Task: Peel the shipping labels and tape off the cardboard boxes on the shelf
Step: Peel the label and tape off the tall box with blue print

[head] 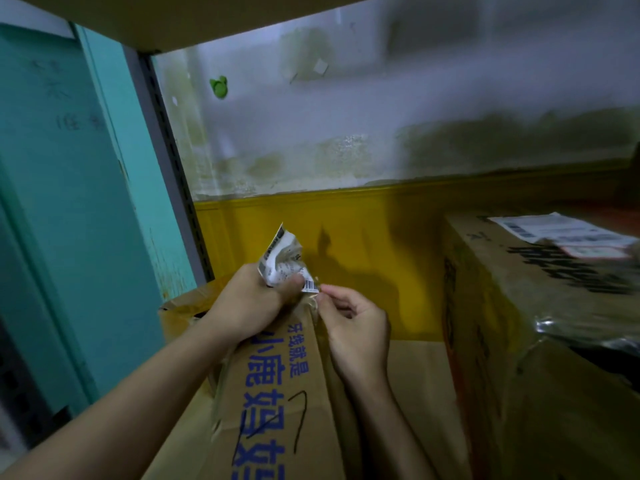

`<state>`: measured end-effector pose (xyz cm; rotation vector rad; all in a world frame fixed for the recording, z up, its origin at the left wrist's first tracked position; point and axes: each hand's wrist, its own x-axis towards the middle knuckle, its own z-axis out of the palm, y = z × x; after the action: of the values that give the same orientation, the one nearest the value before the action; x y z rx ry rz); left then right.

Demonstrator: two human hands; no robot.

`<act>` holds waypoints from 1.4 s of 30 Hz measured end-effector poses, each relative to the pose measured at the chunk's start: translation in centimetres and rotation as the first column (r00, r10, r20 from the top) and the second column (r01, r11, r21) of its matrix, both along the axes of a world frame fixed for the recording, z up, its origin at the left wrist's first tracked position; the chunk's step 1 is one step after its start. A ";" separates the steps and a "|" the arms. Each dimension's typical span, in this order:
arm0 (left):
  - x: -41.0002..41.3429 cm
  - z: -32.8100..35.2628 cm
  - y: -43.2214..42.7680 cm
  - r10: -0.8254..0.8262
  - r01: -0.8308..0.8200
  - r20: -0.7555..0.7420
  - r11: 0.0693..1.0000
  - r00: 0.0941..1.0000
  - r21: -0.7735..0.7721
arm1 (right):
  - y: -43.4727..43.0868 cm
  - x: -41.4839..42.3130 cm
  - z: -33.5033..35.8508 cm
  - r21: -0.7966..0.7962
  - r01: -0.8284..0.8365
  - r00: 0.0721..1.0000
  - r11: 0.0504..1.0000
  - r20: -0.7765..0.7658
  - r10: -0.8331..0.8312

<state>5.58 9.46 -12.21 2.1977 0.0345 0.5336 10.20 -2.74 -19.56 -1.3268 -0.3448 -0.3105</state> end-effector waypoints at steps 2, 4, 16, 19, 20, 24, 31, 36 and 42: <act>-0.1 0.1 0.0 -0.021 0.021 -0.017 1.000 1.000 -0.018 | -0.1 0.0 -0.1 -0.055 0.053 0.998 0.997 0.023 -0.051; -0.2 0.1 -0.1 -0.032 0.030 -0.035 0.998 0.999 -0.050 | -0.1 -0.1 -0.2 -0.106 0.091 0.996 0.990 0.035 -0.088; 0.3 0.6 -0.9 -0.087 0.089 -0.024 0.992 0.996 0.089 | 0.1 0.3 0.7 0.017 -0.036 0.997 0.999 -0.070 0.037; 0.9 1.0 -1.0 -0.016 0.013 0.013 0.988 1.000 0.154 | 0.5 0.1 0.8 0.078 -0.105 0.992 0.991 -0.063 0.110; 1.0 0.9 -0.8 0.007 -0.012 0.035 0.988 0.999 0.155 | 0.4 0.0 1.0 0.103 -0.129 0.988 0.986 -0.074 0.137; 0.6 0.4 -0.2 0.012 -0.014 0.044 0.998 0.999 0.056 | -0.2 0.1 2.0 0.162 -0.225 0.934 0.961 -0.246 0.260; -0.4 0.6 0.2 -0.110 0.102 0.072 0.990 0.991 0.102 | 0.1 0.6 2.2 0.080 -0.275 0.921 0.958 -0.262 0.287; -0.2 0.4 0.1 -0.082 0.071 0.103 0.992 0.991 0.108 | 0.1 0.5 2.3 0.141 -0.279 0.918 0.950 -0.251 0.307; -0.1 -0.1 -0.3 -0.047 0.035 0.111 0.993 0.993 0.111 | 0.2 0.0 2.2 0.249 -0.241 0.909 0.938 -0.281 0.308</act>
<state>5.49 9.14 -12.33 2.2650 -0.1024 0.6498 10.15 -2.56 -17.38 -1.0805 -0.2175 0.1059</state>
